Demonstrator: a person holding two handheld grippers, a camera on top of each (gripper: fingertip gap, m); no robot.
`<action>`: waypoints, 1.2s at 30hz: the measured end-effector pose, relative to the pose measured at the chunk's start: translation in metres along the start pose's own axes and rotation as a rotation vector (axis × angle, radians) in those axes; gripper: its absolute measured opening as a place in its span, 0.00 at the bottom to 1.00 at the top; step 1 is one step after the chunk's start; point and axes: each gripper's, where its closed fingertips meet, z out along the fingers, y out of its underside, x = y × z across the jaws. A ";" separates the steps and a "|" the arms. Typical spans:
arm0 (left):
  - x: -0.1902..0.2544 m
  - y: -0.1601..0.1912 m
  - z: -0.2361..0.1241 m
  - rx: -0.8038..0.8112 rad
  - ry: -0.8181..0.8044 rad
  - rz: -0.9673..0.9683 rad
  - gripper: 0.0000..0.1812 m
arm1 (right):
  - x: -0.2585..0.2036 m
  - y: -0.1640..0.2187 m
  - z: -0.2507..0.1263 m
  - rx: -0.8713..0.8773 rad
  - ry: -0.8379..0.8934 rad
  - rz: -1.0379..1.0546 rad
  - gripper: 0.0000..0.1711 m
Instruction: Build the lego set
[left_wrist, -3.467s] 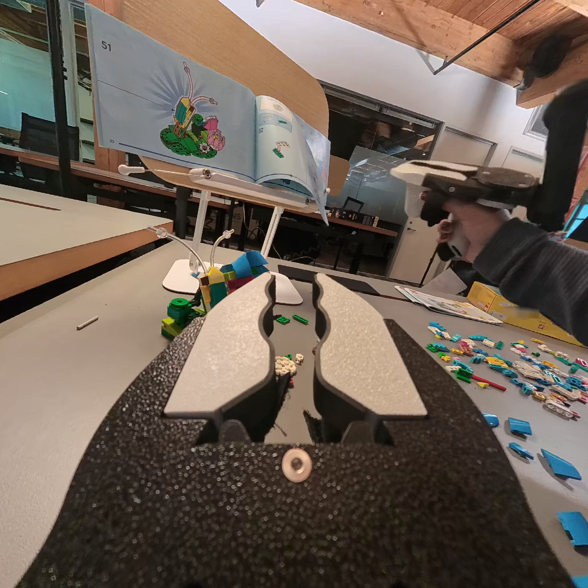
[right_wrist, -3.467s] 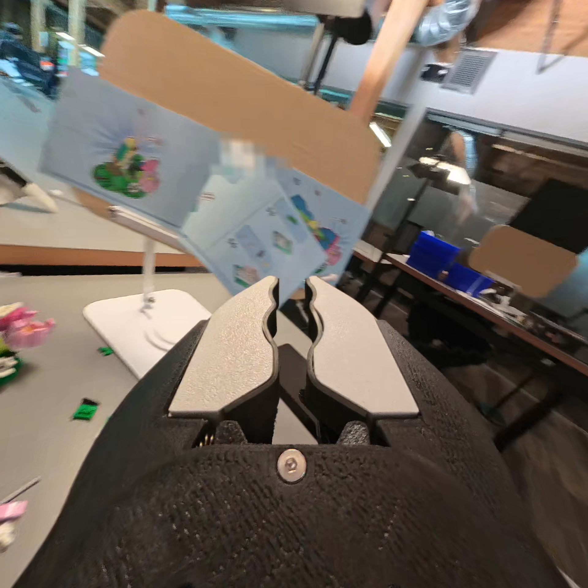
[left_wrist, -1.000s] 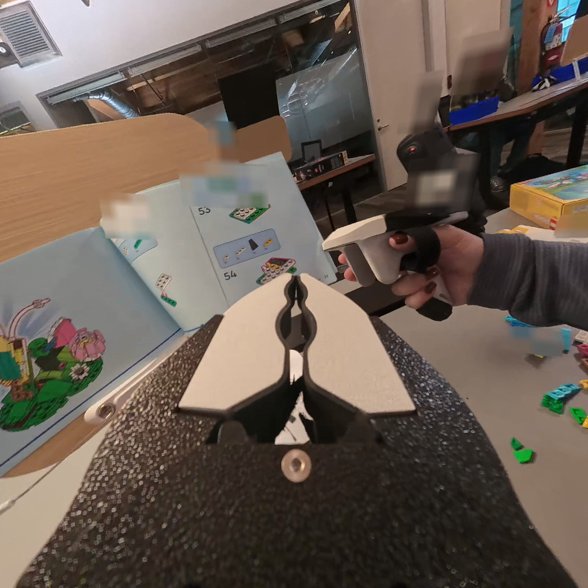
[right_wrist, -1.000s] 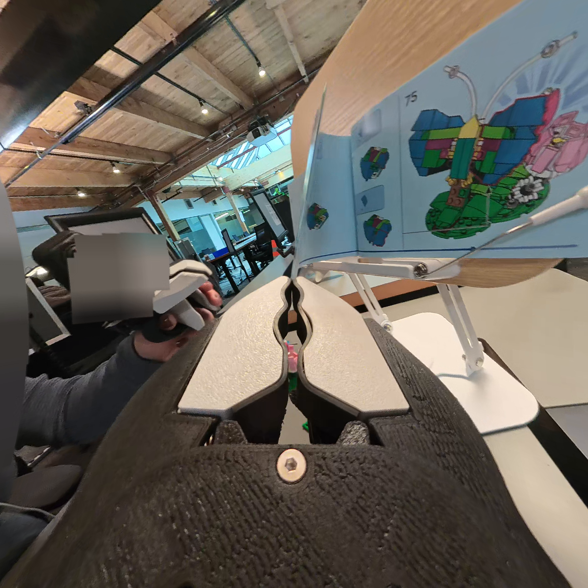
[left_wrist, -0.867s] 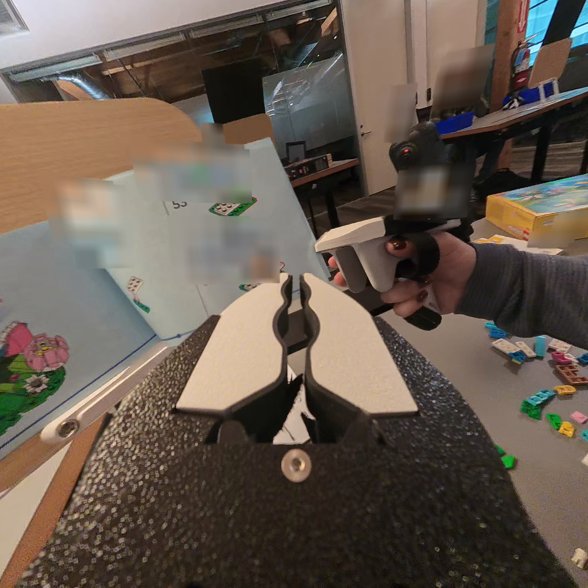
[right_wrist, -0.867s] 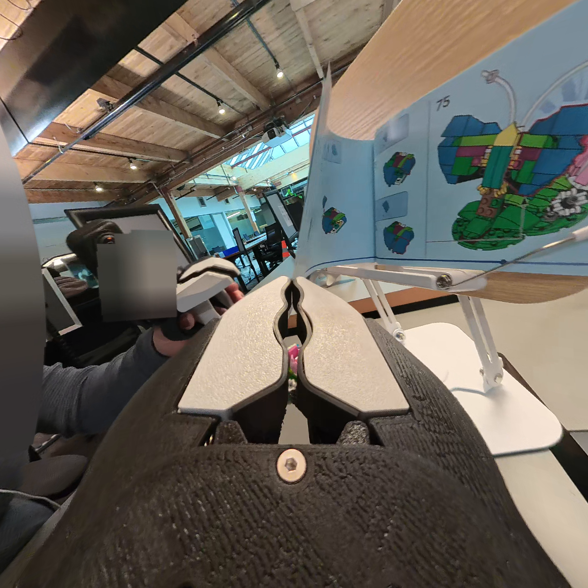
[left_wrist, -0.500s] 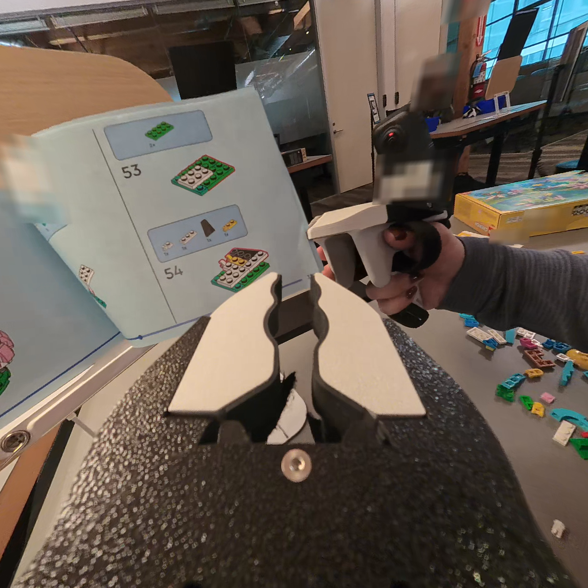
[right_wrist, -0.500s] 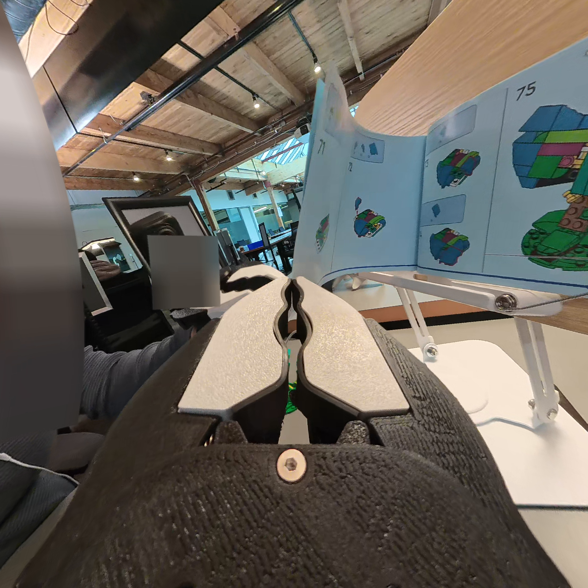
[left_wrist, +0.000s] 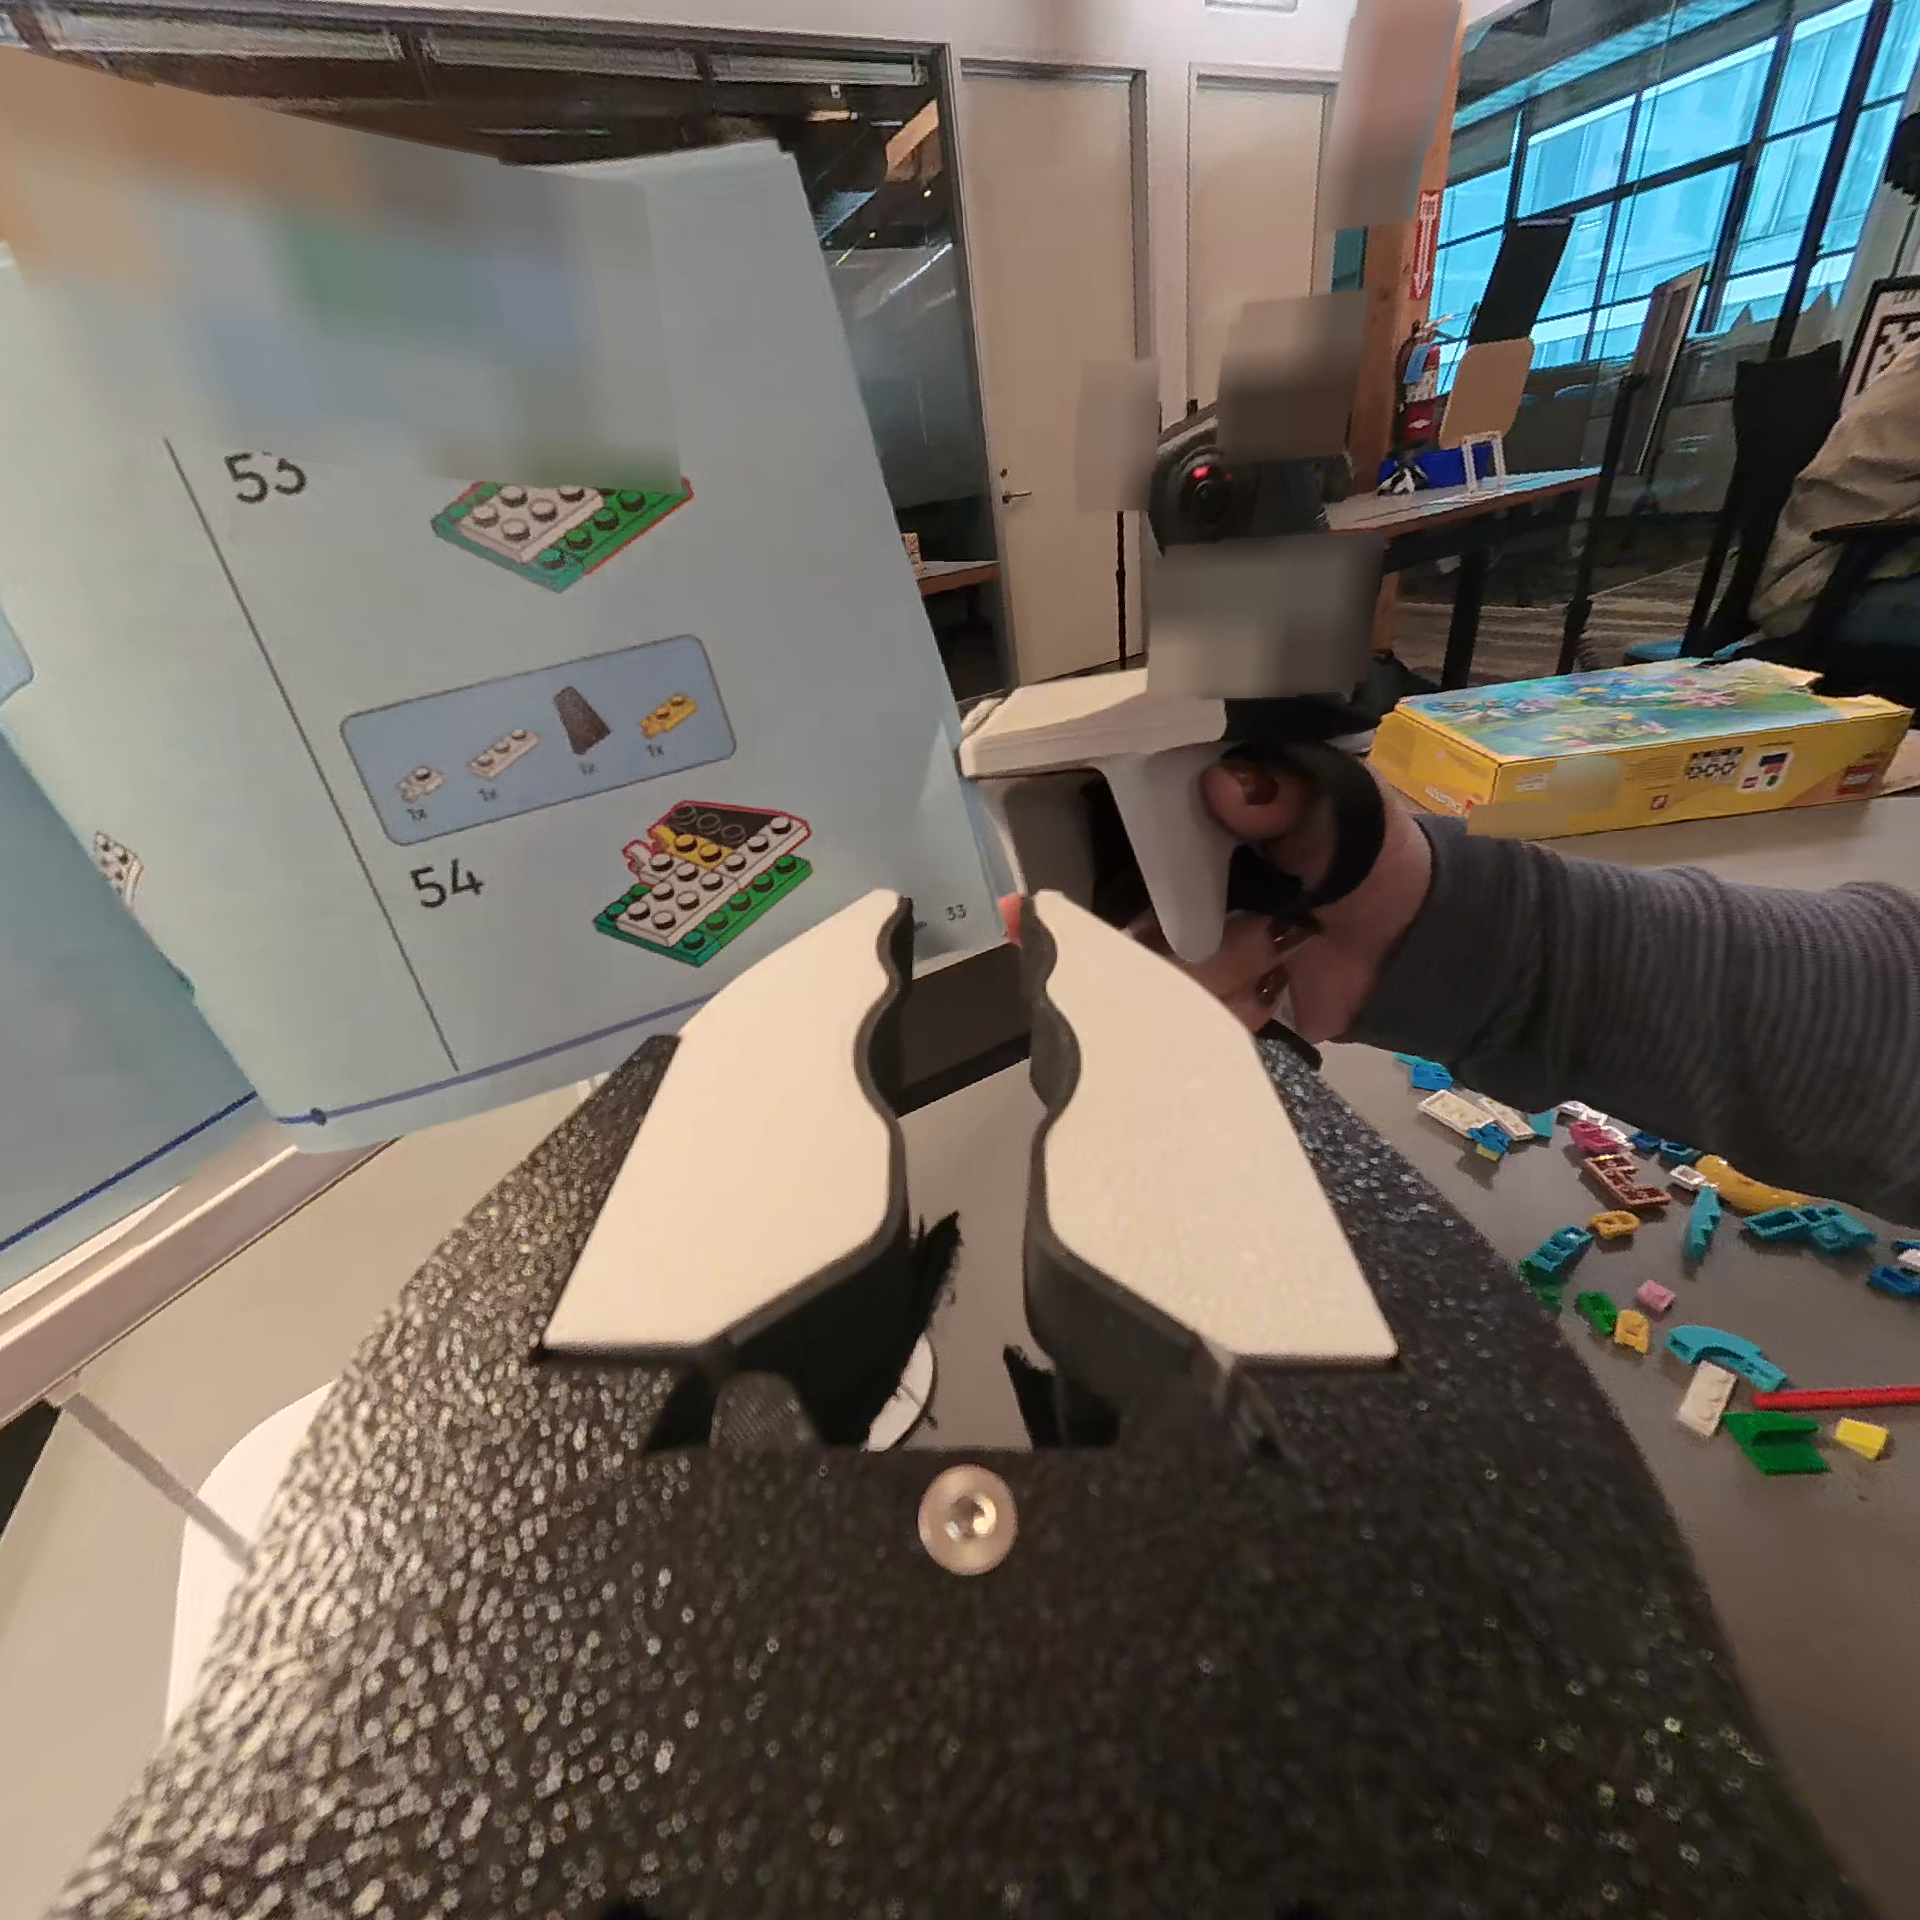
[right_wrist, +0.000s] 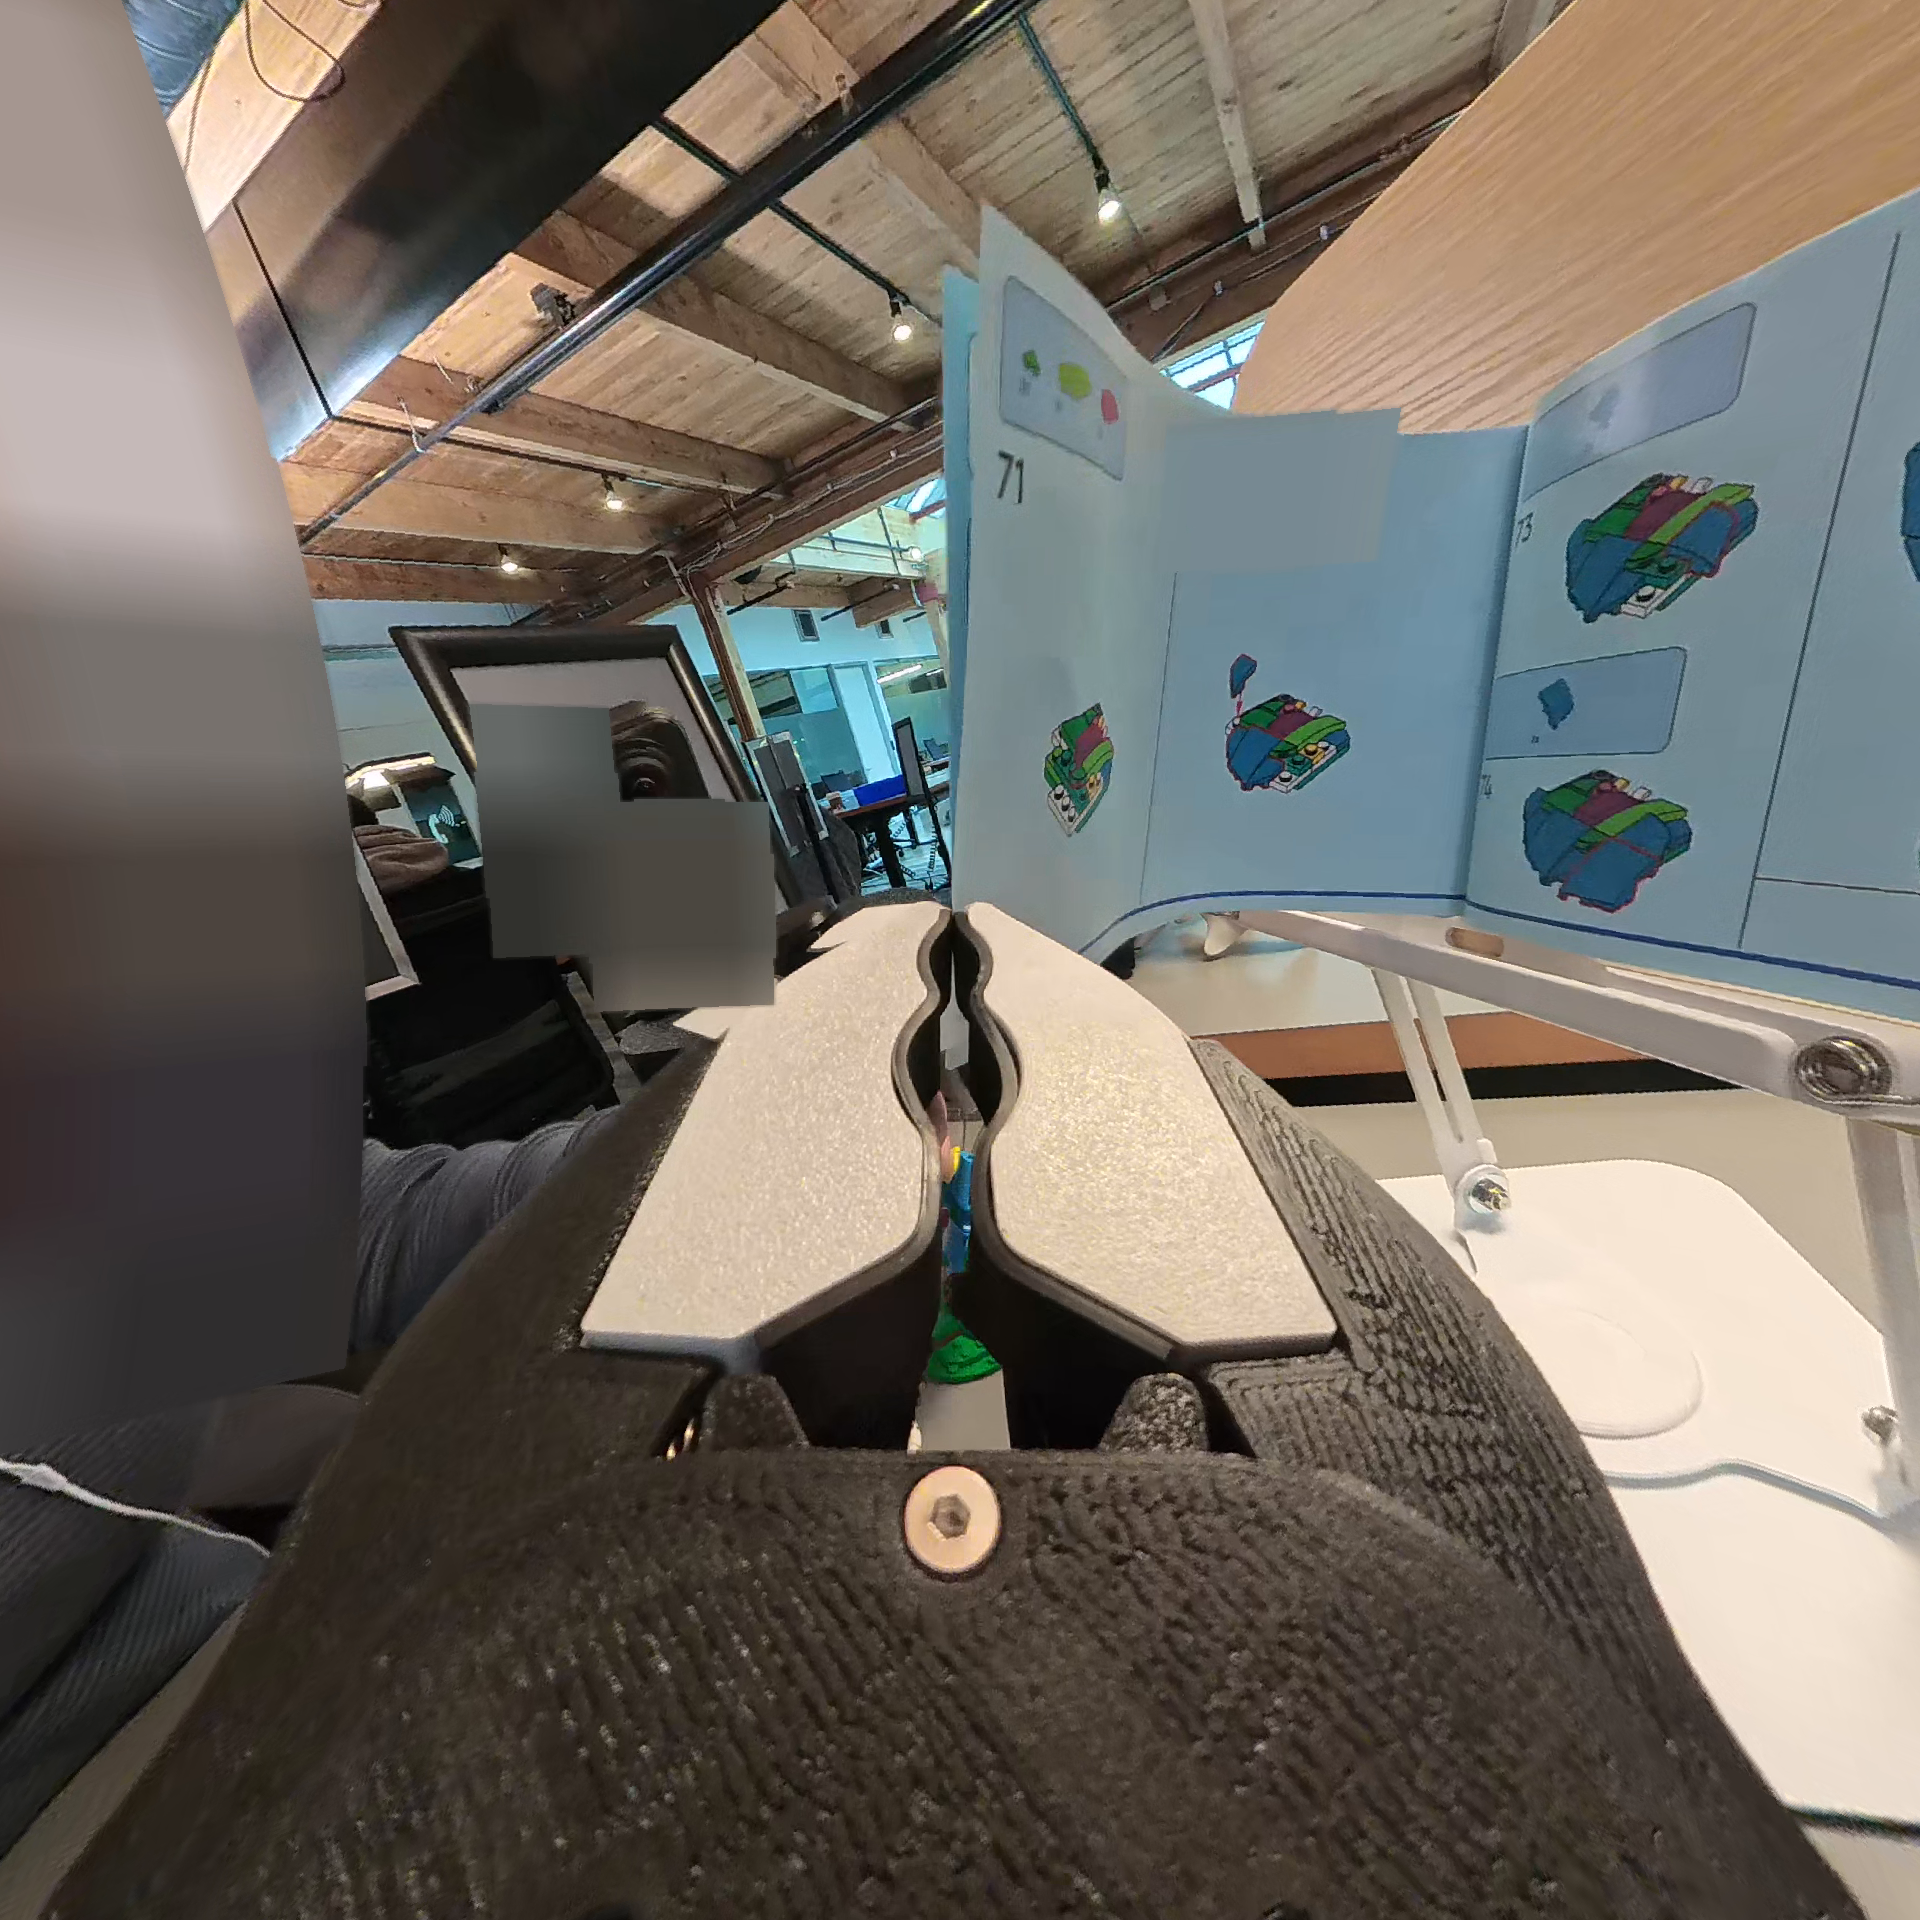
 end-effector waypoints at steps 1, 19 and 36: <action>-0.001 0.001 -0.001 0.000 -0.006 0.003 0.11 | 0.001 0.000 0.000 0.001 0.008 -0.003 0.00; -0.030 -0.022 -0.005 -0.005 -0.142 0.169 0.00 | 0.018 -0.001 0.003 -0.039 0.194 -0.202 0.00; -0.028 -0.006 -0.008 -0.092 -0.144 0.281 0.13 | 0.025 -0.001 0.002 -0.011 0.214 -0.184 0.00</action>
